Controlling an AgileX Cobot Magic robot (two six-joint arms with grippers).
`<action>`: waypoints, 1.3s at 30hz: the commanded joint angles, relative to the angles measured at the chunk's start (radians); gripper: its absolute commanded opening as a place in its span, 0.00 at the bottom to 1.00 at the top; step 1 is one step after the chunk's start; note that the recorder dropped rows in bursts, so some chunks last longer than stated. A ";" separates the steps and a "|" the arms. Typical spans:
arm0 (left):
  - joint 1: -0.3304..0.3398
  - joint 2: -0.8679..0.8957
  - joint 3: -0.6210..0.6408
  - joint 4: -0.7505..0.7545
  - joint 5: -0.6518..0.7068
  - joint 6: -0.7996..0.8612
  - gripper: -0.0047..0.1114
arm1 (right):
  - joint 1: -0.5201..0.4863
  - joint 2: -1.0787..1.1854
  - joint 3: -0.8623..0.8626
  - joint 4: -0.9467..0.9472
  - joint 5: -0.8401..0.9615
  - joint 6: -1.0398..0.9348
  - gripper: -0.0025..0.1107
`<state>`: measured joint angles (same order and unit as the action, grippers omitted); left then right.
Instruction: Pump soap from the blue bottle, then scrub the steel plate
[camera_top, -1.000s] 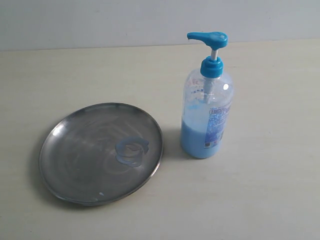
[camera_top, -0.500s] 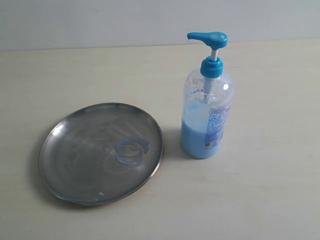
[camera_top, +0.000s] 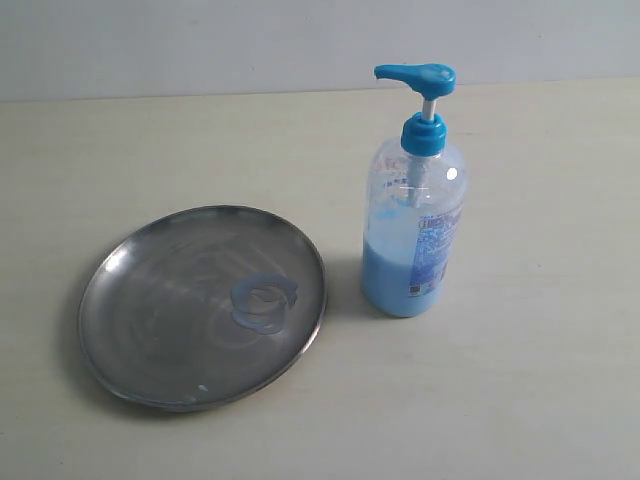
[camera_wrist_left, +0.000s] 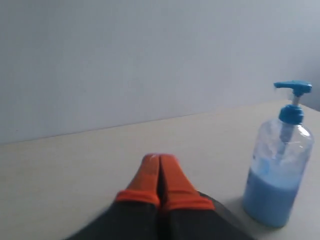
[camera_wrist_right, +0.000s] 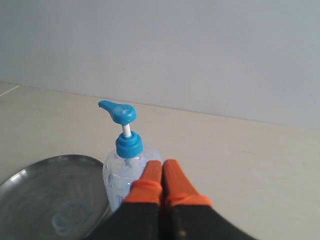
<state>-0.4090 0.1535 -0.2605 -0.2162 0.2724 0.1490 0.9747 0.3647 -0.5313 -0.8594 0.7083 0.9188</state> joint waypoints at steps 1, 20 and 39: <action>0.086 -0.087 0.091 0.001 -0.077 -0.014 0.04 | -0.003 -0.003 0.005 -0.005 -0.009 0.000 0.02; 0.261 -0.153 0.260 0.151 -0.088 -0.241 0.04 | -0.003 -0.003 0.005 -0.005 -0.007 0.000 0.02; 0.261 -0.153 0.260 0.281 -0.006 -0.324 0.04 | -0.003 -0.003 0.005 -0.005 -0.007 0.000 0.02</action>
<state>-0.1511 0.0057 -0.0031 0.0559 0.2482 -0.1676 0.9747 0.3647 -0.5313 -0.8594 0.7083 0.9188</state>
